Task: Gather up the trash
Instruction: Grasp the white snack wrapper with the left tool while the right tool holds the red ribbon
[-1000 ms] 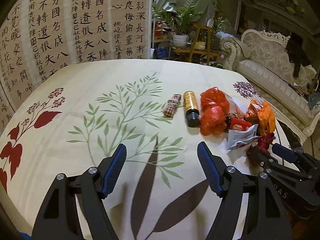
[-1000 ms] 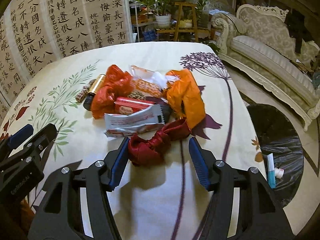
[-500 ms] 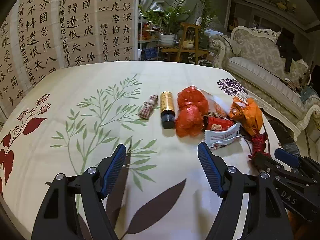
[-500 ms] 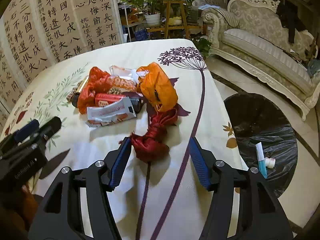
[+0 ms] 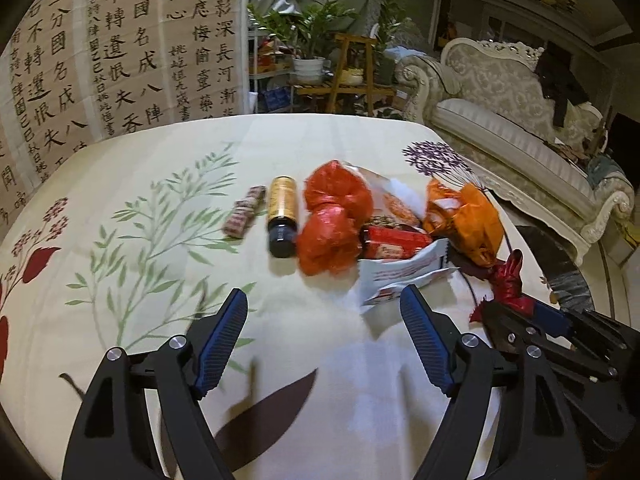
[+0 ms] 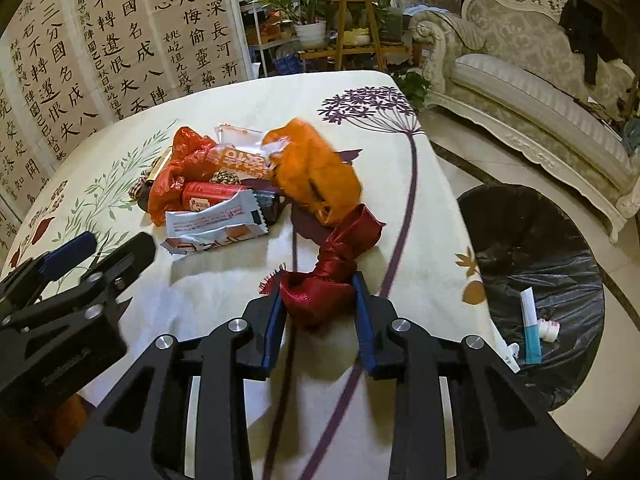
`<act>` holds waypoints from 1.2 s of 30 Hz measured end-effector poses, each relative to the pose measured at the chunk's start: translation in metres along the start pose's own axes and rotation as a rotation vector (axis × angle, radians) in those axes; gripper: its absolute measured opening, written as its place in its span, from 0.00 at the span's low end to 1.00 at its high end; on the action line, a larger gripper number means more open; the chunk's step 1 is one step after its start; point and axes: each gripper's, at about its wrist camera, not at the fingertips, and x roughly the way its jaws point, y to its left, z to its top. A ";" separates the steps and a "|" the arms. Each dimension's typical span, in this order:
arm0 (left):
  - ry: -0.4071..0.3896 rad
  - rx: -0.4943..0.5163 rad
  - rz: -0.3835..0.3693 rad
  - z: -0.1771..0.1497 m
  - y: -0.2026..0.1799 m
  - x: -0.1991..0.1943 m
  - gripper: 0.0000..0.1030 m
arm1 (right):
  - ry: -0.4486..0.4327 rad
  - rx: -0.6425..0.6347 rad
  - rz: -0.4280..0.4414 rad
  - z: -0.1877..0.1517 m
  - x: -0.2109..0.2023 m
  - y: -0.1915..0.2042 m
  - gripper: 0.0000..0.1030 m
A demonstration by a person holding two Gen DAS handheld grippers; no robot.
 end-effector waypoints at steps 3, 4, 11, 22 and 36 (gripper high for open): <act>0.010 0.003 -0.012 0.004 -0.004 0.006 0.74 | -0.008 0.014 0.006 0.000 -0.004 -0.007 0.29; 0.012 0.003 -0.014 0.006 -0.005 0.008 0.74 | -0.012 0.018 0.007 0.001 -0.005 -0.010 0.29; 0.053 0.004 -0.071 0.013 -0.015 0.024 0.74 | -0.023 0.043 0.016 0.001 -0.009 -0.022 0.29; 0.080 0.047 -0.206 0.005 -0.040 0.018 0.63 | -0.030 0.067 0.017 -0.003 -0.013 -0.040 0.29; 0.019 0.096 -0.133 0.005 -0.055 0.007 0.63 | -0.046 0.082 0.026 -0.011 -0.021 -0.053 0.30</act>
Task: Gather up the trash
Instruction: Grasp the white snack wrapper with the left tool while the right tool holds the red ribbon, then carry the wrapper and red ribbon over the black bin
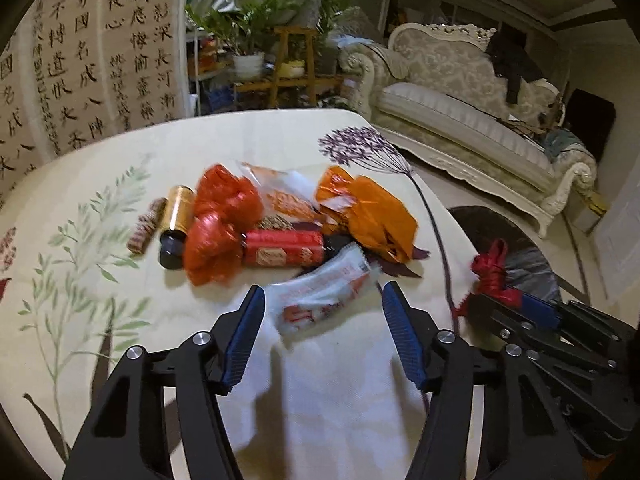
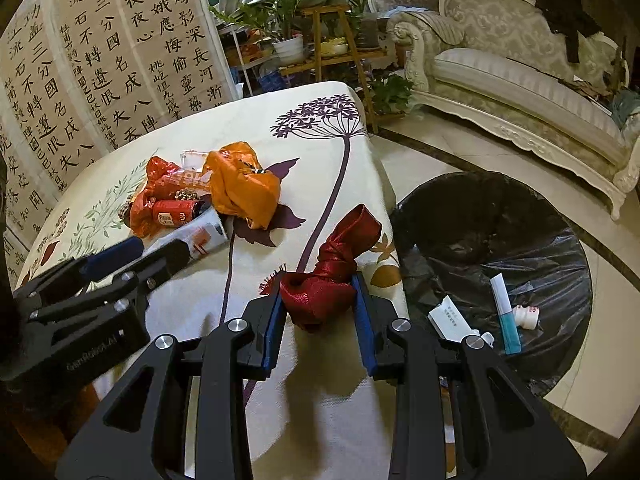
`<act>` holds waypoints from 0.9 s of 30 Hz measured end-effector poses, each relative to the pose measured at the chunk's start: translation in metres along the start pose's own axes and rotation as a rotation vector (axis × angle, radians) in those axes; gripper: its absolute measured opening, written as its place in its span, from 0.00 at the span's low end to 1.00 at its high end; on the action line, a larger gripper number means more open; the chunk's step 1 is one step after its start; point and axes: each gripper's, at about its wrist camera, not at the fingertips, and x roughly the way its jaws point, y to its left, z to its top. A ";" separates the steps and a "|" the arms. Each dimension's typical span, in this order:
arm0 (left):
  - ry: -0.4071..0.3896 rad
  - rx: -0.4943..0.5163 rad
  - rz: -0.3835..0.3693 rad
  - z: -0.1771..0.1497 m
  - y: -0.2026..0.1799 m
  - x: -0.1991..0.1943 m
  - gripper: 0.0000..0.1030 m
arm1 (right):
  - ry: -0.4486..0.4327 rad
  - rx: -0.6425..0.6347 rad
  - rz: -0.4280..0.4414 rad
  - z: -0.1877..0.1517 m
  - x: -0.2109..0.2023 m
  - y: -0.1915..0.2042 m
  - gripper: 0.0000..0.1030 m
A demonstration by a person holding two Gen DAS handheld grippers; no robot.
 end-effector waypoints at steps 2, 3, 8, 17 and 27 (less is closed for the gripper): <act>-0.007 0.003 0.008 0.002 0.004 0.003 0.66 | -0.001 0.001 0.002 0.000 0.000 0.001 0.30; -0.001 0.011 0.004 0.003 0.005 0.006 0.66 | -0.001 0.001 0.003 0.001 0.000 0.001 0.30; 0.062 0.042 -0.038 0.005 0.005 0.021 0.59 | 0.000 -0.001 0.006 0.001 0.000 0.002 0.30; 0.087 0.100 -0.038 -0.001 -0.002 0.023 0.19 | 0.007 0.002 0.001 0.001 0.000 0.003 0.30; 0.074 0.084 -0.059 -0.009 0.000 0.012 0.02 | 0.008 0.001 0.002 0.000 0.000 0.001 0.30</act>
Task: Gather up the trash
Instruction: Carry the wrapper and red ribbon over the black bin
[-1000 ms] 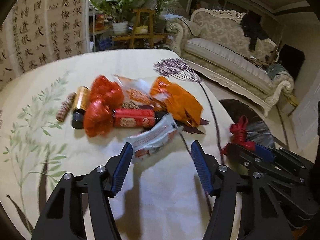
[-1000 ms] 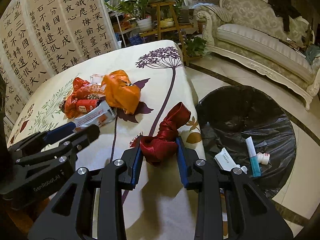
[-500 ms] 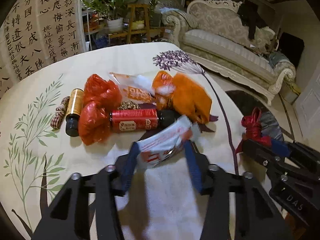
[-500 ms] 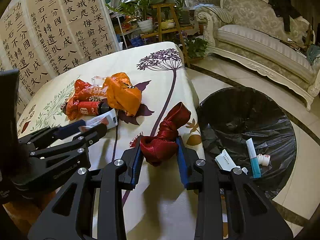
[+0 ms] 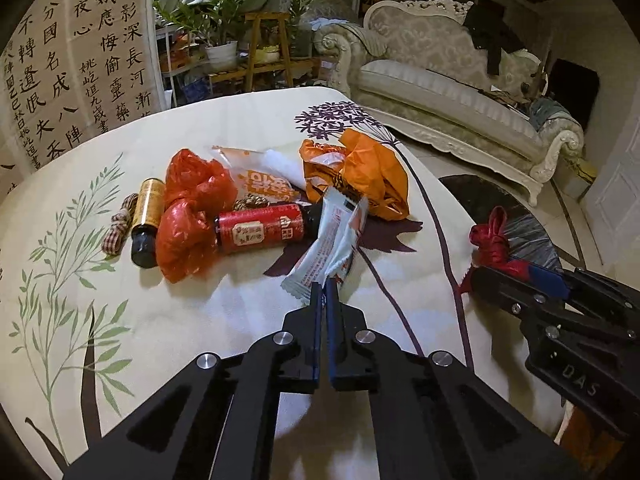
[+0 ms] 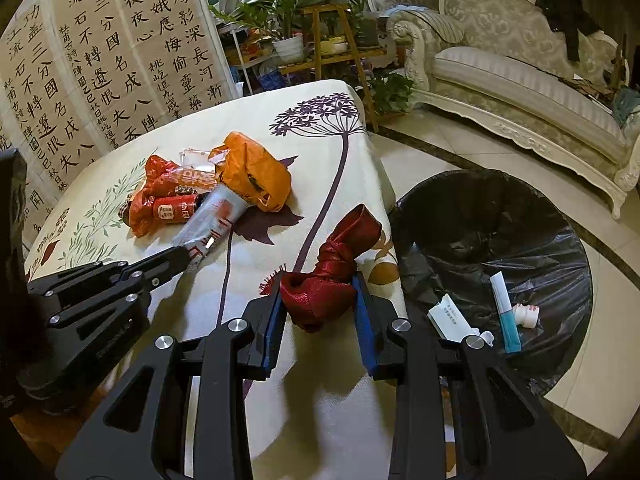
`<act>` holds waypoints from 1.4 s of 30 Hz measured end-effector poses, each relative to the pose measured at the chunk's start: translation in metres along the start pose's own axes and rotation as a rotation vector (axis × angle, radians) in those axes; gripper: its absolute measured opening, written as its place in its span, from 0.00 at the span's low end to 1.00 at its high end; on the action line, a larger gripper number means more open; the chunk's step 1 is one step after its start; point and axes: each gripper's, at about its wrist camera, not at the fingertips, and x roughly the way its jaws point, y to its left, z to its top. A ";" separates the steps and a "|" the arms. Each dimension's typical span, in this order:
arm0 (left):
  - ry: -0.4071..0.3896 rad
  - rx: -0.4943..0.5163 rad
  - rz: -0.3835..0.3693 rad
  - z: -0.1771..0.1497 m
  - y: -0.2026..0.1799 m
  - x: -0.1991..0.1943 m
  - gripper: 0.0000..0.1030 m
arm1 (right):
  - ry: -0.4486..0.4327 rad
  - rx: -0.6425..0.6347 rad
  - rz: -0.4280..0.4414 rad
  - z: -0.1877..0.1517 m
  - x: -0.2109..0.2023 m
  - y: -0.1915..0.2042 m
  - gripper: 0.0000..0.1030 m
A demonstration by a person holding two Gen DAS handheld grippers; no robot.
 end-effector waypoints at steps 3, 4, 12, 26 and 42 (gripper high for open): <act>0.002 -0.021 -0.001 -0.004 0.002 -0.004 0.02 | -0.002 0.000 0.001 0.000 0.000 0.000 0.30; 0.001 -0.026 -0.001 -0.005 0.003 -0.006 0.02 | -0.003 -0.001 0.002 0.001 0.000 -0.001 0.30; -0.013 -0.081 0.006 -0.011 0.009 -0.024 0.01 | -0.013 -0.004 0.008 0.000 -0.006 -0.002 0.30; -0.067 -0.095 -0.004 -0.004 0.001 -0.040 0.01 | -0.062 -0.007 -0.025 0.003 -0.025 -0.007 0.30; -0.107 0.042 -0.126 0.022 -0.085 -0.019 0.01 | -0.132 0.076 -0.217 0.007 -0.049 -0.090 0.30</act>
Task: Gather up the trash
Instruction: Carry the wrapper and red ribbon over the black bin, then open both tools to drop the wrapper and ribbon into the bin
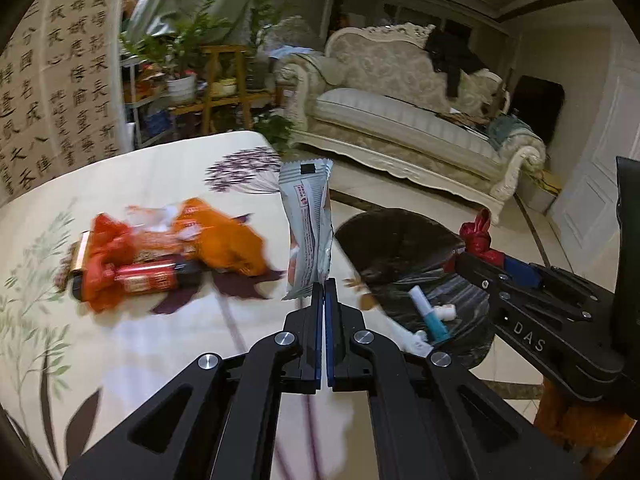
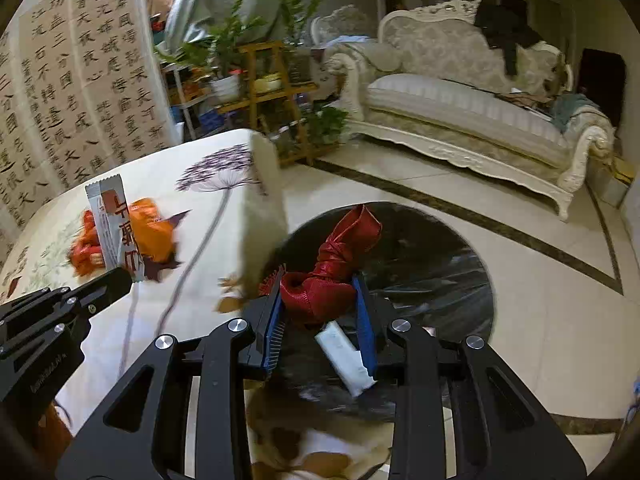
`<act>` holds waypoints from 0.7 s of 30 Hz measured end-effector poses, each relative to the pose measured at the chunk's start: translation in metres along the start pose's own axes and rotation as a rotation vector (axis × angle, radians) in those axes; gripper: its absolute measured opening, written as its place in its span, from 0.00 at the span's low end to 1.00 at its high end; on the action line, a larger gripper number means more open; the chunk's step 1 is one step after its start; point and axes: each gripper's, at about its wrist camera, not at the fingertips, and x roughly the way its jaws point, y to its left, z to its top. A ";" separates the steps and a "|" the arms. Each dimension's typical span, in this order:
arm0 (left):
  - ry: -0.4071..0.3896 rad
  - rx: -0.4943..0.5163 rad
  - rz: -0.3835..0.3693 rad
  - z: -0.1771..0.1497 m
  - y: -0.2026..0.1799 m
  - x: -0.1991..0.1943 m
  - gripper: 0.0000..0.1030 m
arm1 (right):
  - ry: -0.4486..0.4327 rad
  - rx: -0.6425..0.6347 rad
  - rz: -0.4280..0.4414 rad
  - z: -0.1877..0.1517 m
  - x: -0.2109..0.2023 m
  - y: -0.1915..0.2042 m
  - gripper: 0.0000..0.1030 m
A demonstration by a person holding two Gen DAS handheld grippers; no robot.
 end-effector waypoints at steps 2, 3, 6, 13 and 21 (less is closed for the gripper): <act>0.010 0.017 -0.012 0.003 -0.010 0.008 0.01 | -0.001 0.007 -0.019 0.001 0.002 -0.010 0.30; 0.017 0.023 -0.021 0.004 -0.013 0.013 0.01 | -0.002 0.010 -0.028 0.001 0.004 -0.014 0.30; 0.035 0.049 -0.035 0.005 -0.027 0.026 0.01 | 0.005 0.022 -0.052 0.001 0.010 -0.026 0.30; 0.075 0.087 -0.046 0.003 -0.051 0.049 0.01 | 0.029 0.042 -0.083 -0.004 0.026 -0.044 0.30; 0.125 0.112 -0.043 -0.001 -0.063 0.066 0.02 | 0.058 0.055 -0.090 -0.011 0.037 -0.056 0.31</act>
